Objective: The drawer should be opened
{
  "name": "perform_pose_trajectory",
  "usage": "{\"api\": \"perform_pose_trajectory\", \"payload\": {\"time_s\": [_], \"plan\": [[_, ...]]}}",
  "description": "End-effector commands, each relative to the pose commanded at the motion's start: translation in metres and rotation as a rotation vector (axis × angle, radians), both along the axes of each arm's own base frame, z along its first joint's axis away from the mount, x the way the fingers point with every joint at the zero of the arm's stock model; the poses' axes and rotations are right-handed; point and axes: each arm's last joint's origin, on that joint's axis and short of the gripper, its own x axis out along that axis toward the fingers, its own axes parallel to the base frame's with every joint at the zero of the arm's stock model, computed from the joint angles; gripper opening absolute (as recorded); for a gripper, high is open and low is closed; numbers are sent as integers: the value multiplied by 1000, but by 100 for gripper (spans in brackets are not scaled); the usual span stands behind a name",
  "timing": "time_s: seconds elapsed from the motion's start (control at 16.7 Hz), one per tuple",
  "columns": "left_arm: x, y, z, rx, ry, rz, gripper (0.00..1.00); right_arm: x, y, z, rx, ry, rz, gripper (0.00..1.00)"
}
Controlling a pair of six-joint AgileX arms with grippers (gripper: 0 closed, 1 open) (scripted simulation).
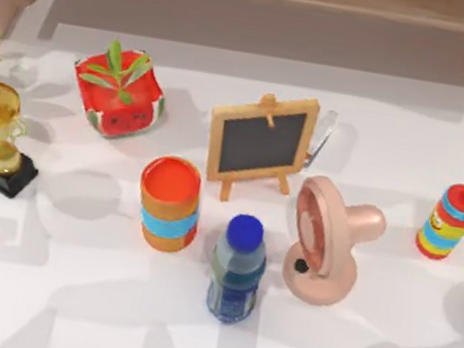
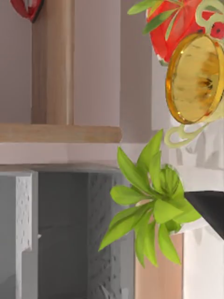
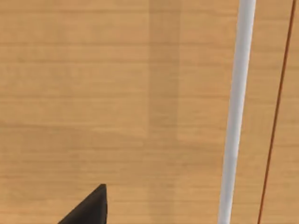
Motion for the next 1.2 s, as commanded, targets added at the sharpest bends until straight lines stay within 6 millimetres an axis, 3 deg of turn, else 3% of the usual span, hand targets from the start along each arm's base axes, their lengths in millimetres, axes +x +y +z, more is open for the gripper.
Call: {"api": "perform_pose_trajectory", "payload": {"time_s": [0.3, 0.54, 1.2], "plan": [[0, 0, 0, 0, 0, 0, 100, 21, 1, 0, -1, -1, 1, 100], [0, 0, 0, 0, 0, 0, 100, 23, 1, 0, -1, -1, 1, 100], [0, 0, 0, 0, 0, 0, 100, 23, 1, 0, -1, -1, 1, 17]]}}
